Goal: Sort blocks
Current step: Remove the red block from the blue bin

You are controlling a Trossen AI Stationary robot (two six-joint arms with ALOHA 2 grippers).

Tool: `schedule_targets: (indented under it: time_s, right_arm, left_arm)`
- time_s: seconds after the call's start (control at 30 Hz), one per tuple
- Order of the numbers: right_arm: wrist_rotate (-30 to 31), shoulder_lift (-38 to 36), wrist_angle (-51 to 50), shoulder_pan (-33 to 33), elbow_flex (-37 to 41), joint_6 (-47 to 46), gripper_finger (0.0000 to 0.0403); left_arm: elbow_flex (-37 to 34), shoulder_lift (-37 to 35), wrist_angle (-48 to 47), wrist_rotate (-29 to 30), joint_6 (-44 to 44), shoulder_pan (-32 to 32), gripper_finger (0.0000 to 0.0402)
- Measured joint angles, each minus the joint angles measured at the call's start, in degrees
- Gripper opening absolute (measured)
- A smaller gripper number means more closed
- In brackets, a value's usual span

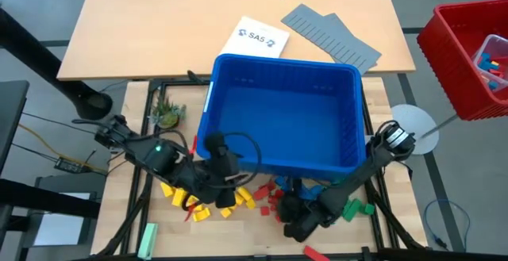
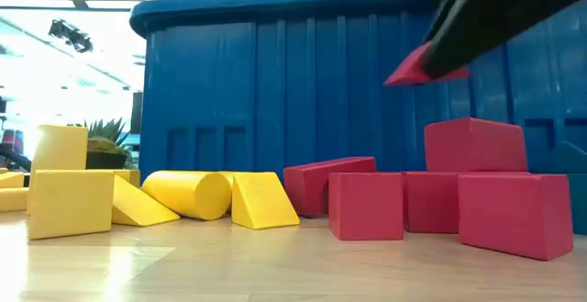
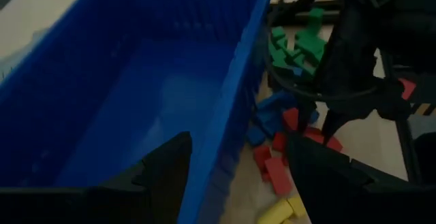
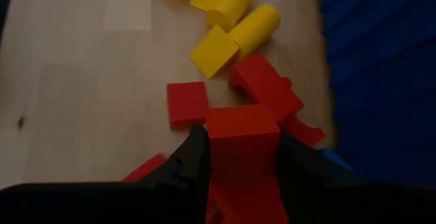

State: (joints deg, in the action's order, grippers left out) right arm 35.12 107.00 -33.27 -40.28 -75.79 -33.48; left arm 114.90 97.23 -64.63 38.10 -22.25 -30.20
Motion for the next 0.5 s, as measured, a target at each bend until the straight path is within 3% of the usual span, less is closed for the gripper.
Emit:
schedule_targets:
  time_s: [0.17,0.5]
  right_arm:
    - [-3.04,-0.12,0.08,2.44,-0.02,-0.36,0.0155]
    - [-1.57,-0.24,-3.00,4.14,-0.02,-3.28,0.0234]
  left_arm:
    - [-2.72,0.00,1.16,-0.03,-0.96,0.02,0.0248]
    - [-2.76,-0.07,1.56,0.81,-1.02,0.02,0.0248]
